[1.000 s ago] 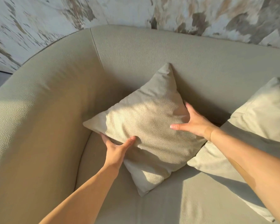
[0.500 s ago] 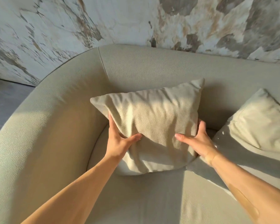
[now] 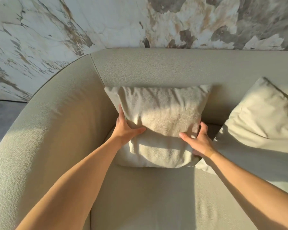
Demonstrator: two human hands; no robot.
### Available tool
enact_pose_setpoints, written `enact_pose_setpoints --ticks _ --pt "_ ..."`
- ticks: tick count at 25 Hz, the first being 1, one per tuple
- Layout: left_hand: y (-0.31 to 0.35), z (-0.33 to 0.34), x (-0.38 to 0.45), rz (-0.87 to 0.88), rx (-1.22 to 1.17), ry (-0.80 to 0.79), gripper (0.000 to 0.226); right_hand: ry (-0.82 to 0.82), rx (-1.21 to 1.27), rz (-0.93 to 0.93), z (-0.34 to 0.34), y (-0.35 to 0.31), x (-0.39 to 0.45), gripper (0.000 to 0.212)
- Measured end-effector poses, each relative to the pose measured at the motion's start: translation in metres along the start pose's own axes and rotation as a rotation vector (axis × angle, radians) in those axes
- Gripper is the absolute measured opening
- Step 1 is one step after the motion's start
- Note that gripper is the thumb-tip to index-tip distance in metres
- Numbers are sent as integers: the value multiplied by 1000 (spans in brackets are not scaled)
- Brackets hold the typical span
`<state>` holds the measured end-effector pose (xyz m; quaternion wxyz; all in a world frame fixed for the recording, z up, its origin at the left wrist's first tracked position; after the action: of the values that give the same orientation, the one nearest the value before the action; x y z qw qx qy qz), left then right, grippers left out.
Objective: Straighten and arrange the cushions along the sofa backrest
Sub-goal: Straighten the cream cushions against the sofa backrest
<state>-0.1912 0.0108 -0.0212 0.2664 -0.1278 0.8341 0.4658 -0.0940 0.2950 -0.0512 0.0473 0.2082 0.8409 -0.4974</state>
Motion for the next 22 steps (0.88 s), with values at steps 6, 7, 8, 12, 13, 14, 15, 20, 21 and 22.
enact_pose_setpoints --ticks 6,7,8,12,13,14,15,20,21,22 --pt "-8 3 -8 -43 72 28 131 -12 9 -36 2 -14 -8 99" --pt "-10 2 -13 -35 75 34 130 1 32 -46 -1 -16 -14 99" --pt "-9 0 -19 -22 81 52 128 13 55 -53 -6 -19 -20 98" --pt "14 1 -51 108 98 98 121 53 8 -91 -43 -34 -51 95" --pt "23 6 -59 133 107 78 120 70 -2 -94 -58 -37 -61 94" --pt "33 13 -67 150 120 53 119 93 -5 -98 -72 -39 -69 93" --pt "45 23 -77 169 129 25 118 123 -6 -103 -89 -39 -79 92" --pt "101 85 -114 242 181 -41 113 238 -12 -92 -167 -15 -118 91" --pt "109 102 -120 250 190 -60 115 259 1 -78 -181 -5 -126 90" --pt "116 119 -126 251 187 -82 117 275 15 -57 -195 5 -134 89"
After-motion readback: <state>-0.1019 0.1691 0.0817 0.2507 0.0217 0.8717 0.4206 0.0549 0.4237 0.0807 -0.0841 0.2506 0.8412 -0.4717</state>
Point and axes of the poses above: each hand's wrist, its own x-axis towards the middle knuckle, its own z-axis out of the palm, y = z × x, the point moved 7 cm from there along x, towards the middle knuckle, and after that the axes turned 14 degrees about -z, right-handed, at the moved point
